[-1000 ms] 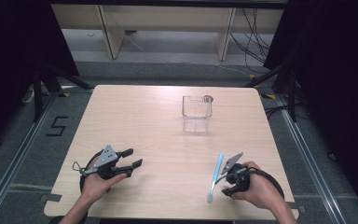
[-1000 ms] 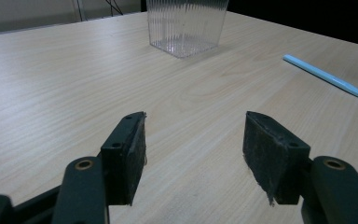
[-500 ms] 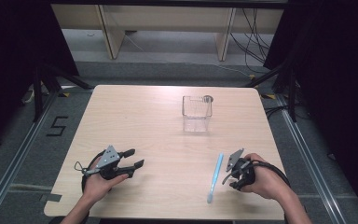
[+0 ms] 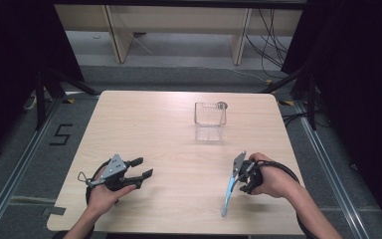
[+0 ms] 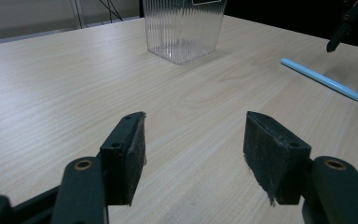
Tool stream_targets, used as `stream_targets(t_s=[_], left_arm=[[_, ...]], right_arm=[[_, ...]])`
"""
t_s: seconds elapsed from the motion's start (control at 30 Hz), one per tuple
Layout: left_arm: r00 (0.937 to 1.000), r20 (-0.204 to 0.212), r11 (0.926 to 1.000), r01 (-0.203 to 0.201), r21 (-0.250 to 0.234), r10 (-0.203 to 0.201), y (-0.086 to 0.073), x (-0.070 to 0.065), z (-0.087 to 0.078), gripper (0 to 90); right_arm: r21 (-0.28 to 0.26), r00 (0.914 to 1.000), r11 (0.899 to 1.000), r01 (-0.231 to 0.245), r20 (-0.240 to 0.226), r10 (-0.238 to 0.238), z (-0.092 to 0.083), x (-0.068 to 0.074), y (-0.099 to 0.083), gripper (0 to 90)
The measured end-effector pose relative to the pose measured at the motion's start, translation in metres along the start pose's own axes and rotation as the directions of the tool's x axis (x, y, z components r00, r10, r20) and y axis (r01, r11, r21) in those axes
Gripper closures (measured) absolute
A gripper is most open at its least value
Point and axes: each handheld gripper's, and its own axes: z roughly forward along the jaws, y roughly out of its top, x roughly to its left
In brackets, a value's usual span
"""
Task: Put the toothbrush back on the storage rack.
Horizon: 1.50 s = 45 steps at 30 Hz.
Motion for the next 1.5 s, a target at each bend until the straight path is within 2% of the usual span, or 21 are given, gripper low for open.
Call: stream_targets(t_s=[0.07, 0.17, 0.23, 0.43, 0.47, 0.53, 0.6, 0.67, 0.73, 0.8, 0.83, 0.93, 0.97, 1.0, 1.1, 1.17, 1.23, 1.37, 1.43, 1.47, 1.5], left_arm=[[1.0000, 0.000, 1.0000, 0.000, 0.001, 0.000, 0.000, 0.000, 0.000, 38.5], [1.0000, 0.001, 1.0000, 0.003, -0.001, -0.003, 0.000, 0.000, 0.000, 38.5], [1.0000, -0.005, 1.0000, 0.001, 0.008, -0.001, 0.001, -0.001, 0.000, 38.5], [1.0000, -0.003, 1.0000, 0.001, 0.009, -0.001, 0.000, 0.000, 0.000, 38.4], [1.0000, 0.003, 1.0000, 0.003, 0.001, -0.003, 0.000, 0.000, 0.000, 38.4], [1.0000, 0.001, 1.0000, 0.004, 0.001, -0.004, 0.000, 0.000, 0.000, 38.4], [1.0000, -0.004, 0.9999, 0.004, 0.010, -0.004, 0.001, 0.000, -0.001, 38.4], [1.0000, -0.004, 0.9999, 0.006, 0.009, -0.006, 0.001, 0.000, -0.001, 38.4], [1.0000, -0.005, 1.0000, 0.006, 0.008, -0.006, 0.000, 0.000, -0.001, 38.3], [1.0000, -0.006, 1.0000, 0.006, 0.008, -0.006, 0.000, 0.001, -0.001, 38.3], [1.0000, -0.006, 1.0000, 0.006, 0.007, -0.006, 0.000, 0.001, -0.001, 38.3], [1.0000, -0.005, 1.0000, 0.007, 0.006, -0.007, 0.001, 0.000, -0.001, 38.3], [1.0000, -0.005, 1.0000, 0.007, 0.006, -0.007, 0.001, 0.000, -0.001, 38.3], [1.0000, -0.005, 1.0000, 0.007, 0.006, -0.007, 0.001, 0.000, -0.001, 38.3], [1.0000, -0.005, 1.0000, 0.007, 0.007, -0.007, 0.001, 0.000, 0.000, 38.3], [1.0000, -0.004, 1.0000, 0.007, 0.007, -0.007, 0.001, 0.000, 0.000, 38.3], [1.0000, -0.005, 1.0000, 0.007, 0.006, -0.007, 0.001, 0.000, 0.000, 38.3], [1.0000, -0.005, 1.0000, 0.007, 0.007, -0.007, 0.000, 0.000, 0.000, 38.2], [1.0000, -0.004, 0.9999, 0.006, 0.009, -0.006, 0.000, 0.001, 0.000, 38.2], [1.0000, -0.004, 0.9999, 0.006, 0.009, -0.006, 0.000, 0.001, 0.000, 38.2], [1.0000, -0.002, 0.9999, 0.006, 0.010, -0.006, 0.000, 0.001, 0.000, 38.2]], right_arm=[[0.016, 0.9993, 0.999, -0.037, -0.004, 0.037, 0.000, 0.002, 0.001, 43.6], [0.011, 0.9994, 0.999, 0.034, -0.003, -0.034, 0.002, -0.001, 0.009, 42.3], [0.016, 0.9999, 1.000, 0.004, -0.012, -0.004, 0.002, 0.001, 0.009, 42.3], [0.019, 0.9977, 0.998, 0.064, -0.022, -0.064, 0.007, 0.000, 0.017, 41.3], [-0.011, 0.9916, 0.992, 0.128, -0.021, -0.128, 0.009, -0.003, 0.018, 41.2], [0.017, 0.9950, 0.995, 0.097, -0.022, -0.097, 0.008, -0.001, 0.020, 41.2], [-0.011, 0.9863, 0.987, 0.163, -0.020, -0.163, 0.010, -0.003, 0.024, 41.2], [0.001, 0.9894, 0.989, 0.145, -0.013, -0.145, 0.009, -0.002, 0.024, 41.3], [-0.013, 0.9823, 0.982, 0.186, -0.019, -0.186, 0.010, -0.003, 0.028, 41.3], [0.011, 0.9890, 0.989, 0.146, -0.023, -0.146, 0.009, 0.000, 0.028, 41.4], [-0.010, 0.9804, 0.981, 0.195, -0.025, -0.195, 0.010, -0.002, 0.029, 41.4], [0.005, 0.9842, 0.984, 0.175, -0.026, -0.175, 0.010, 0.000, 0.030, 41.4], [-0.008, 0.9734, 0.974, 0.226, -0.036, -0.226, 0.011, -0.002, 0.032, 41.4], [0.010, 0.9799, 0.980, 0.197, -0.033, -0.197, 0.011, 0.001, 0.031, 41.4], [0.007, 0.9747, 0.975, 0.221, -0.036, -0.221, 0.012, -0.001, 0.032, 41.6], [0.030, 0.9837, 0.984, 0.176, -0.042, -0.175, 0.010, 0.002, 0.033, 41.8], [0.017, 0.9715, 0.972, 0.235, -0.038, -0.234, 0.011, 0.000, 0.035, 42.1], [0.043, 0.9762, 0.976, 0.212, -0.054, -0.210, 0.012, 0.004, 0.035, 43.9], [0.030, 0.9615, 0.962, 0.270, -0.063, -0.268, 0.014, 0.002, 0.037, 44.5], [0.044, 0.9733, 0.974, 0.223, -0.065, -0.220, 0.013, 0.006, 0.036, 44.6], [0.042, 0.9715, 0.972, 0.230, -0.068, -0.227, 0.014, 0.006, 0.036, 44.8]])
